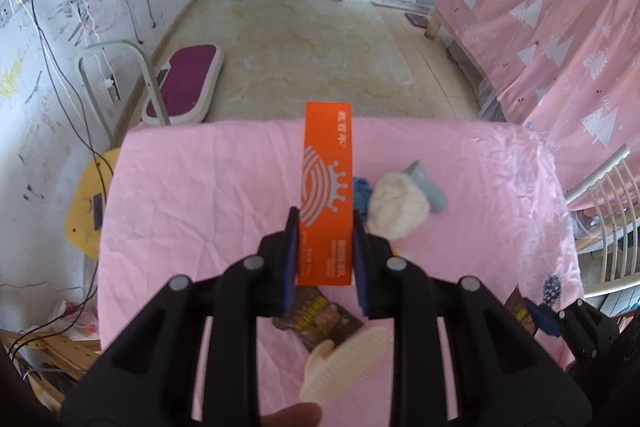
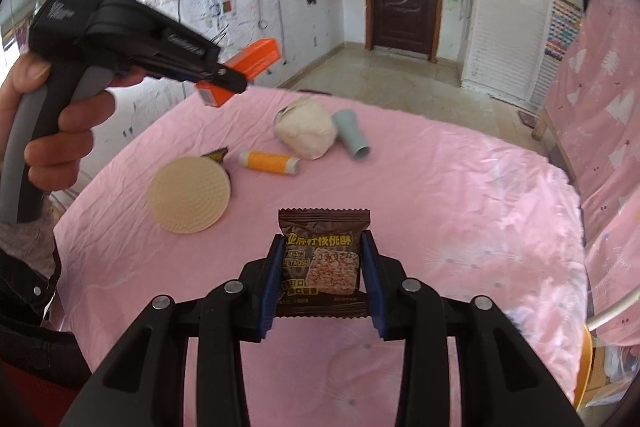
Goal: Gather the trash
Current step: 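Grasp the orange box with the left tool while the right tool grasps the brown snack packet, then carry the orange box and snack packet to the orange basket and release both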
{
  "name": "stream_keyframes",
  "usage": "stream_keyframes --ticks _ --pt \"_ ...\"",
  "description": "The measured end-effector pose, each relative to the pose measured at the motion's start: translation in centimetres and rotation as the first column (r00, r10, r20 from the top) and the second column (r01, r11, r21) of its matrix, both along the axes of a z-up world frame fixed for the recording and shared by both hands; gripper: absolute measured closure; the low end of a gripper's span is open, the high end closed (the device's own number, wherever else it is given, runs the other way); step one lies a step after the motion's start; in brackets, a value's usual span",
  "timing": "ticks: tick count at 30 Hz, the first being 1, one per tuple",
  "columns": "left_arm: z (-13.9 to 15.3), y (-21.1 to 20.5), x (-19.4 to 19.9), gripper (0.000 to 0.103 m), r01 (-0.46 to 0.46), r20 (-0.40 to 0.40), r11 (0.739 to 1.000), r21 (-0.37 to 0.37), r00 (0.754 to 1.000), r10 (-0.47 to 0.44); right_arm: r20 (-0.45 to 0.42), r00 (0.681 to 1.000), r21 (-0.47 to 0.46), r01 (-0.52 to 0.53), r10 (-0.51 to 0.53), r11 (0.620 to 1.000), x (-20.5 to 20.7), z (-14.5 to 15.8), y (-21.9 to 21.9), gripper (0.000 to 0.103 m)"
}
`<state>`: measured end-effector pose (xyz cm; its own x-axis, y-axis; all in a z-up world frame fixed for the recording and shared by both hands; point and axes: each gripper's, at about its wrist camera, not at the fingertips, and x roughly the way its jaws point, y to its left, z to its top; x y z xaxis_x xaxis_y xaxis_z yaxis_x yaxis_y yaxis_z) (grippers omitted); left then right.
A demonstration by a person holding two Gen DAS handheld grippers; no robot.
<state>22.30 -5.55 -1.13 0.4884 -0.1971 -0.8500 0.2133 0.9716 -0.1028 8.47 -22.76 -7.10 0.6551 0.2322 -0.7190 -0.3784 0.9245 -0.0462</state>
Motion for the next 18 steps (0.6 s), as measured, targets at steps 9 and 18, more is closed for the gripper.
stream_keyframes --ticks 9,18 --pt "2.7 -3.3 -2.5 0.081 0.044 0.061 0.999 0.011 0.997 -0.045 0.082 0.992 0.056 0.087 -0.092 0.995 -2.1 3.1 -4.9 0.076" --pt "4.5 -8.7 -4.5 0.081 0.129 0.1 0.991 0.025 0.986 -0.131 0.144 0.968 0.113 0.19 -0.205 0.975 -4.6 5.2 -11.0 0.076"
